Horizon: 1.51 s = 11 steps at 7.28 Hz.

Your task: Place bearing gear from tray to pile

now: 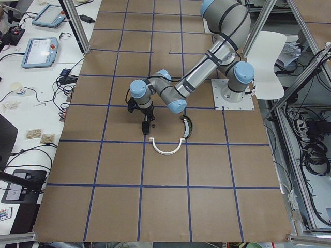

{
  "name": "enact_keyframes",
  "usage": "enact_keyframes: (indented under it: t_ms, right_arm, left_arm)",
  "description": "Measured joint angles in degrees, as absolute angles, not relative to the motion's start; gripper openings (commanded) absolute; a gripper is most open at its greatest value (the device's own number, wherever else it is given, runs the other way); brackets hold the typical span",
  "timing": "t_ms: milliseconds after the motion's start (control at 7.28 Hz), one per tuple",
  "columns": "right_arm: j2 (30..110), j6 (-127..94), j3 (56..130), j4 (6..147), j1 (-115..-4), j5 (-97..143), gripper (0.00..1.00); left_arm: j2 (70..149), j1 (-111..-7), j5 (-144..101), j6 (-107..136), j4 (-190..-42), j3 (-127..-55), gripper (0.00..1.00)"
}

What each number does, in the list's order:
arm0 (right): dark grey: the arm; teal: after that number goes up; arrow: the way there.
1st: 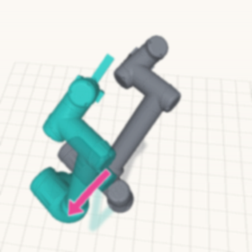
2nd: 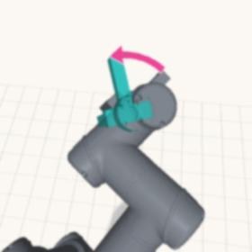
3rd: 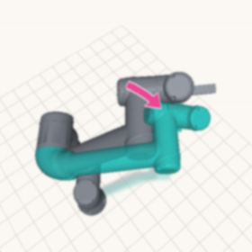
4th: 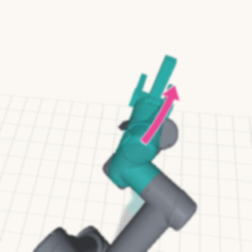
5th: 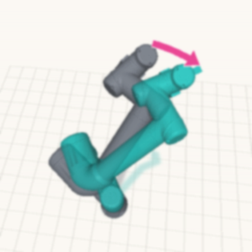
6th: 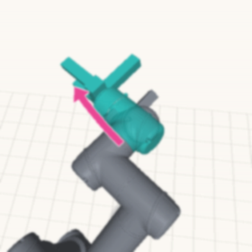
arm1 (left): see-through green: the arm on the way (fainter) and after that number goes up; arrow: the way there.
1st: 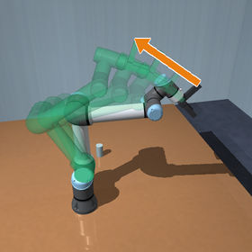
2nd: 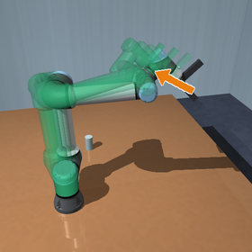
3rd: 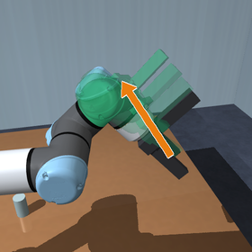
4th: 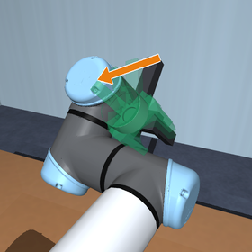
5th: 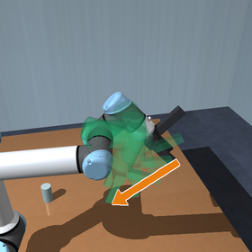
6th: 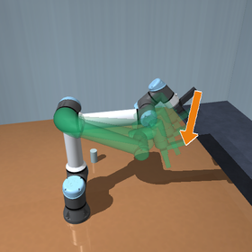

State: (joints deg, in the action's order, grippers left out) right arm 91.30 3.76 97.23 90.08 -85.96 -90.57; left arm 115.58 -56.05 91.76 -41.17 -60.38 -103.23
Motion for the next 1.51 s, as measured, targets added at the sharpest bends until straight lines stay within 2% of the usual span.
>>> enact_keyframes:
  t_ms: [962, 1099, 1236, 1374, 1511]
  right_arm:
    - [91.2, 3.8, 97.5, 93.5, -86.0, -90.4, 1.00]
    - [91.0, 3.8, 97.6, 93.7, -86.0, -90.5, 1.00]
    - [90.8, 3.7, 97.8, 93.8, -86.0, -90.6, 1.00]
    - [90.7, 3.6, 98.1, 93.8, -86.0, -90.6, 1.00]
    - [90.7, 3.6, 98.5, 93.9, -86.0, -90.6, 1.00]
  left_arm:
    - [111.9, -57.5, 91.4, -38.1, -64.1, -103.2, 0.84]
    - [112.4, -57.3, 91.4, -38.2, -64.1, -103.3, 0.95]
    - [113.0, -57.0, 91.6, -37.8, -64.0, -103.7, 1.00]
    - [113.5, -56.9, 91.8, -36.3, -63.9, -104.5, 0.93]
    - [113.7, -56.9, 91.9, -34.3, -63.8, -105.2, 0.62]
